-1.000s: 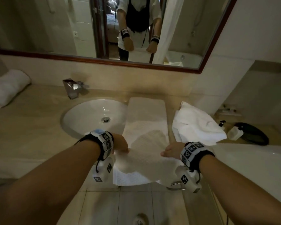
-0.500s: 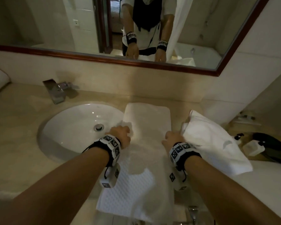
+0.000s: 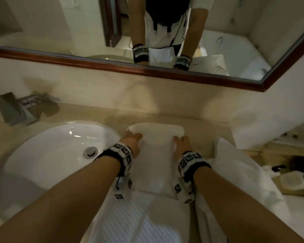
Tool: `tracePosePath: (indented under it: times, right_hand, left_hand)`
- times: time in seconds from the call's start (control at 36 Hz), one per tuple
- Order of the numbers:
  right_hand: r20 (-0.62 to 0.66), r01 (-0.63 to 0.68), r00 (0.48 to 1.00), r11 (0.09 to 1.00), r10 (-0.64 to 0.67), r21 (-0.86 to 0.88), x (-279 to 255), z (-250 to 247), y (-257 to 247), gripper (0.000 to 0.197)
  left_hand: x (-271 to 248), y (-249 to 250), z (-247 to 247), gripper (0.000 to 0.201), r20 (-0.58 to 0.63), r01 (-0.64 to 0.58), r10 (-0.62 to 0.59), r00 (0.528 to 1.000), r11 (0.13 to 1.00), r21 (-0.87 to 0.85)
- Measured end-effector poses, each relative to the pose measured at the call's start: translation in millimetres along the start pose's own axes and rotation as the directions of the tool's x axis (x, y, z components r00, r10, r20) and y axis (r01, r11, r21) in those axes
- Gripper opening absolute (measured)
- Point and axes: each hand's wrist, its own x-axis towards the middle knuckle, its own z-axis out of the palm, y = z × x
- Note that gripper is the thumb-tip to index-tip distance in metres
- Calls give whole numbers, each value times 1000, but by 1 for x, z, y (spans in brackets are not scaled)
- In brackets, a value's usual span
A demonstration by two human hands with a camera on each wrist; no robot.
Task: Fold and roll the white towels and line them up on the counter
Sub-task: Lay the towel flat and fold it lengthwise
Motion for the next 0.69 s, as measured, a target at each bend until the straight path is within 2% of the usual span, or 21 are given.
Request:
tracePosePath:
  times: [0.08, 0.14, 0.19, 0.25, 0.31, 0.36, 0.42, 0.44, 0.5, 0.56, 0.61, 0.69]
  right_hand:
    - [-99, 17, 995, 1000, -19, -15, 22, -21, 0, 69]
    - [-156, 30, 988, 999, -24, 38, 36, -36, -2, 66]
    - [-125, 34, 992, 999, -29, 36, 46, -48, -2, 74]
    - [-76, 21, 997, 1000, -21, -2, 48, -48, 3, 82]
    - [-60, -23, 998, 1000, 22, -8, 41, -41, 6, 81]
    - [-138, -24, 990, 999, 19, -40, 27, -29, 9, 77]
    - [-221, 46, 973, 996, -63, -79, 9, -18, 8, 66]
    - [-216, 98, 969, 991, -117, -96, 0, -14, 5, 59]
    - [-89, 175, 979, 977, -186, -119, -19, -4, -1, 49]
    - [81, 187, 981, 973, -177, -139, -38, 8, -7, 54]
    - [135, 169, 981, 959, -141, -228, -54, 20, -10, 71]
    - [108, 146, 987, 944, -119, -296, -73, 34, -10, 74]
  left_hand:
    - [13, 13, -20, 62, -16, -22, 23, 1000, 998, 60]
    - [17, 24, -33, 65, -73, 11, -11, 997, 1000, -2]
    - [23, 30, -41, 70, -113, 39, -34, 993, 998, 48]
    - [26, 29, -40, 74, -85, 66, -57, 995, 992, 111]
    - [19, 30, -37, 74, -12, 96, -95, 995, 984, 152]
    - [9, 32, -31, 79, 5, 110, -112, 994, 982, 156]
    - [-5, 33, -25, 82, -26, 39, -35, 999, 984, 175]
    - [-12, 32, -21, 80, -41, -16, 23, 999, 985, 173]
    - [-28, 32, -12, 75, -27, -161, 168, 985, 972, 172]
    - [-46, 31, -1, 75, 93, -264, 249, 964, 939, 221]
    - [-62, 29, 12, 77, 191, -275, 224, 956, 910, 309]
    - [-81, 24, 23, 73, 185, -270, 210, 960, 868, 417]
